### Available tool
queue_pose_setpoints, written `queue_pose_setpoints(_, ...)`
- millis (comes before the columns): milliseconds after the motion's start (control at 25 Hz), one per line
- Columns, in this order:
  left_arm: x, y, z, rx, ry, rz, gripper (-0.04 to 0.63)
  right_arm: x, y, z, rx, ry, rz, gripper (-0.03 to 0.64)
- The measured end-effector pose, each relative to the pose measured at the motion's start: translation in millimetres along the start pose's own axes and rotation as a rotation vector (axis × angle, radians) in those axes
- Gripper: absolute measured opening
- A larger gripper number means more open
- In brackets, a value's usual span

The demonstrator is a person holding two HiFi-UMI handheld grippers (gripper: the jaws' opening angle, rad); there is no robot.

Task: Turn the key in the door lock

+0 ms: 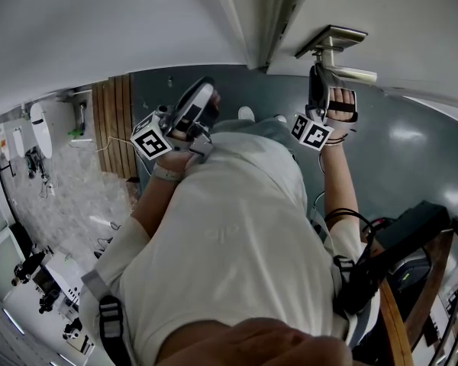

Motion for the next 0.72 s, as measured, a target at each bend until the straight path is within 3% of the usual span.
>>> queue_pose_setpoints(440,-1,-1,0,0.000,-0.005,0.004,0.055,6,-1,2,0.004,0.193,0.025,0.106)
queue_pose_setpoints(720,0,-1,1,0.006,-0.007,0.007,0.055,14,-2,4,0.011,0.390,0.065,0.106)
Point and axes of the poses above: the fingertips, and each gripper's own axes: y forward along the fingers, x to its right, z out of its top, the point moved 6 cm from there along -y, backward along the fingers, and after that the axes turned 15 degrees about y, right-handed, at the moved point
